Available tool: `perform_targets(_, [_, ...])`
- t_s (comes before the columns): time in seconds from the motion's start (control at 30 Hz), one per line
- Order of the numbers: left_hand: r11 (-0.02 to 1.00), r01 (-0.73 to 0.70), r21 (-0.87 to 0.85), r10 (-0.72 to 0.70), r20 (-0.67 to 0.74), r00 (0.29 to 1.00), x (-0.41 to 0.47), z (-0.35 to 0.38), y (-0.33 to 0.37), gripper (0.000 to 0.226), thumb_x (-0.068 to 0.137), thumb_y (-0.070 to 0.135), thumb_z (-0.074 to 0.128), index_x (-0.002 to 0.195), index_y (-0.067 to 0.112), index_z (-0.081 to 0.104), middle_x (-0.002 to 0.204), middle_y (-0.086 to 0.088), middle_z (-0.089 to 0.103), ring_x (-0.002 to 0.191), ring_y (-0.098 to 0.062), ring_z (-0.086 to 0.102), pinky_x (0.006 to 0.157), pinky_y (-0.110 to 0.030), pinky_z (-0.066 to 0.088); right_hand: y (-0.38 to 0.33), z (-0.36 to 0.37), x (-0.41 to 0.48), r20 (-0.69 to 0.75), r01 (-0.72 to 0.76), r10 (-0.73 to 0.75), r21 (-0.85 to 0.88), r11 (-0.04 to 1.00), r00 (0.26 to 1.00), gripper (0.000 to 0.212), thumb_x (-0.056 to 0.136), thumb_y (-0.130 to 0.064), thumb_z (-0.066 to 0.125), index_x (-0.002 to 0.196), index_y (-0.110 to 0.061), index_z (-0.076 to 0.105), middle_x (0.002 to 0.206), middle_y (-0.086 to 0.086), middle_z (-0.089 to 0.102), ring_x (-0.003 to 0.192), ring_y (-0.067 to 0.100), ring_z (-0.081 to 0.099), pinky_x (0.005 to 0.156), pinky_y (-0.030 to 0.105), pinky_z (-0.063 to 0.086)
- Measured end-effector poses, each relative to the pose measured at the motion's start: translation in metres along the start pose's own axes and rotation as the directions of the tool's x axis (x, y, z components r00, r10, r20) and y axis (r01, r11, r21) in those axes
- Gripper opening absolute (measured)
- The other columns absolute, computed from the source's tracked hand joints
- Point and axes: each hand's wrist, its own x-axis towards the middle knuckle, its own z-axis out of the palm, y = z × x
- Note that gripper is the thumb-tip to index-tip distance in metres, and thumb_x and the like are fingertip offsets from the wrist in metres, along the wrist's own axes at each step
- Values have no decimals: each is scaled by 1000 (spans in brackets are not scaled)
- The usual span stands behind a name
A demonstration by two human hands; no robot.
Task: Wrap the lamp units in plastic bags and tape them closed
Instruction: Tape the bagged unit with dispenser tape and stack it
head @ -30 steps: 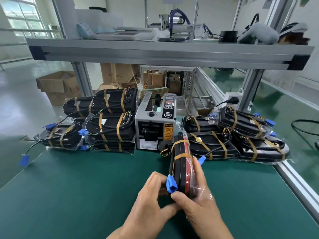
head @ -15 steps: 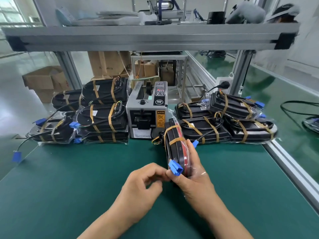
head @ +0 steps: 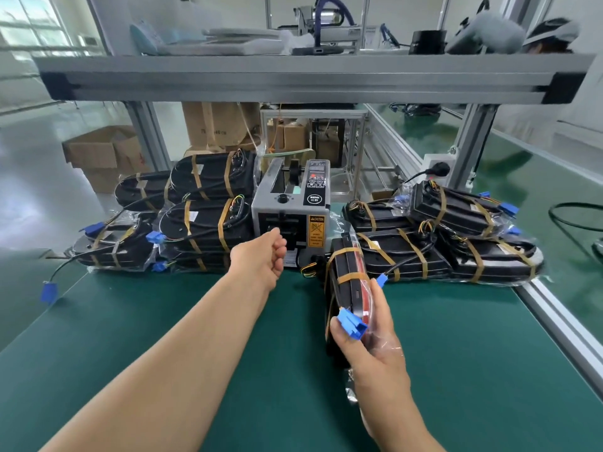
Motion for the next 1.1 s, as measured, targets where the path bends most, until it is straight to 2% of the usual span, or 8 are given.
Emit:
perform_targets(0.27, [988, 101, -115, -109, -62, 992, 9, 18, 9, 12, 92, 22, 68, 102, 16, 63, 63, 6, 62, 36, -1, 54, 38, -15, 37, 3, -1, 1, 26, -18, 18, 17, 1000, 1000, 84, 70, -38, 79, 144, -52, 41, 119, -24, 68, 109, -2, 64, 87, 12, 50])
perform_targets(0.4, [973, 61, -222, -94, -139, 986, 6, 26, 11, 6, 89, 12, 67, 87, 10, 62, 54, 4, 61, 35, -2, 52, 36, -13, 36, 2, 0, 1, 47, -17, 14, 57, 998, 999, 82, 78, -24, 75, 148, -46, 38, 129, -33, 60, 120, -4, 60, 87, 9, 50])
perform_targets(0.5, [965, -73, -253, 37, -145, 989, -6, 20, 6, 21, 86, 9, 66, 70, 14, 55, 42, 7, 53, 34, -3, 46, 39, -17, 35, 2, -2, 0, 41, -18, 15, 65, 998, 999, 82, 76, -18, 75, 146, -45, 41, 124, -34, 63, 115, -6, 62, 84, 7, 48])
perform_targets(0.57, [977, -144, -154, 143, -22, 990, -23, 8, 1, 21, 87, 11, 68, 69, 16, 57, 47, 8, 53, 39, -3, 46, 41, -16, 38, 1, -4, 0, 34, -14, 13, 50, 999, 999, 81, 74, -17, 74, 143, -45, 42, 120, -36, 64, 112, -11, 61, 85, 8, 50])
perform_targets(0.63, [980, -197, -22, 196, 245, 949, -47, -8, -1, 23, 87, 15, 70, 66, 18, 61, 56, 6, 53, 44, -5, 47, 44, -17, 41, 0, -4, 0, 40, -22, 21, 40, 999, 999, 80, 73, -19, 75, 140, -48, 42, 115, -40, 64, 110, -15, 60, 86, 10, 51])
perform_targets(0.77, [879, -374, 295, 101, 653, 751, -92, -29, -6, 15, 78, 25, 73, 64, 22, 68, 62, 2, 54, 53, -9, 47, 54, -17, 43, -2, -6, 1, 57, -48, 46, 45, 998, 997, 82, 72, -19, 76, 141, -46, 41, 113, -39, 65, 107, -12, 63, 81, 7, 49])
perform_targets(0.9, [721, -494, 485, 77, 653, 754, -106, -24, -12, 16, 81, 27, 76, 72, 15, 69, 62, 5, 54, 59, -8, 44, 64, -20, 38, -5, -5, 1, 85, -60, 55, 56, 997, 995, 83, 72, -16, 75, 143, -42, 40, 117, -37, 65, 113, -9, 62, 82, 9, 50])
perform_targets(1.1, [631, -554, 543, 95, 655, 750, -100, -18, -11, 15, 82, 27, 78, 74, 17, 72, 73, 7, 69, 69, -1, 58, 77, -25, 43, -6, -8, 0, 95, -41, 37, 42, 998, 995, 81, 75, -21, 75, 143, -47, 39, 116, -42, 62, 117, -13, 56, 82, 5, 47])
